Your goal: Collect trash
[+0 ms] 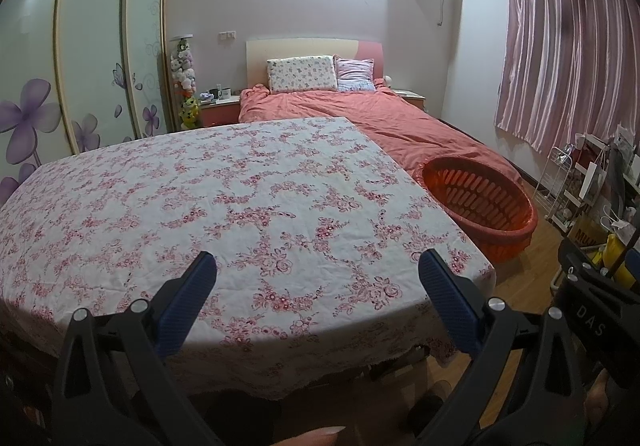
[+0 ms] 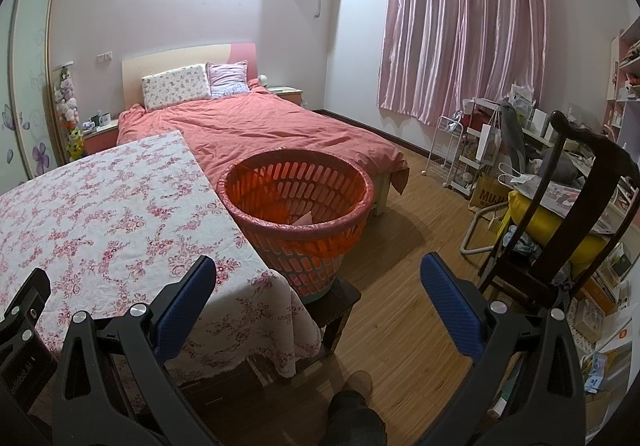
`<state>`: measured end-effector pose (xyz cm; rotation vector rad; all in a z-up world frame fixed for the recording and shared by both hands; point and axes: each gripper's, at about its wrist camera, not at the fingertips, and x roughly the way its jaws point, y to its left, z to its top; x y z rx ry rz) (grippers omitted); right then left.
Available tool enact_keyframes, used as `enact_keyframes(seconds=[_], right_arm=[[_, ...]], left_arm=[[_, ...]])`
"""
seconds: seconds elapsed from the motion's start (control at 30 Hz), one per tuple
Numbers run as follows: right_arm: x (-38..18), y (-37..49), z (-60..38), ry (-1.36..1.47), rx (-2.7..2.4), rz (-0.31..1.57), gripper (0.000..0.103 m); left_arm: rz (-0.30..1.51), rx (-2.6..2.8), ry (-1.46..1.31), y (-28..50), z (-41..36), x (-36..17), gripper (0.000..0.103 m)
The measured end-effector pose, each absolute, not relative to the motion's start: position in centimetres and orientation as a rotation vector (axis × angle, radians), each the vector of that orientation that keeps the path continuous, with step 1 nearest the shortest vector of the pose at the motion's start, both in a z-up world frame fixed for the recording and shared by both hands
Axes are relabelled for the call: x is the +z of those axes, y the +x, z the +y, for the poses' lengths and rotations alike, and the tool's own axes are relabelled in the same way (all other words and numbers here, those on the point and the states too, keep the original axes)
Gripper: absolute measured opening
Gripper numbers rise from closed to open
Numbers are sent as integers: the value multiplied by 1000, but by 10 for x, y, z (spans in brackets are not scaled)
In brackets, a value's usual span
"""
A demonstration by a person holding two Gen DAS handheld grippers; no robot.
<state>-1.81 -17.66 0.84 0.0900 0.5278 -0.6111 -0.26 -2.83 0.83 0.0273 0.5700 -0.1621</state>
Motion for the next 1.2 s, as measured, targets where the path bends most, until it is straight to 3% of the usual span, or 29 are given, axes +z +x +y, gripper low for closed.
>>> enact_keyframes(seconds=[1.2], right_arm=[[7,-20,-175,96,-607,534,101]], left_arm=[[572,-160,32,-3,-29,6,99]])
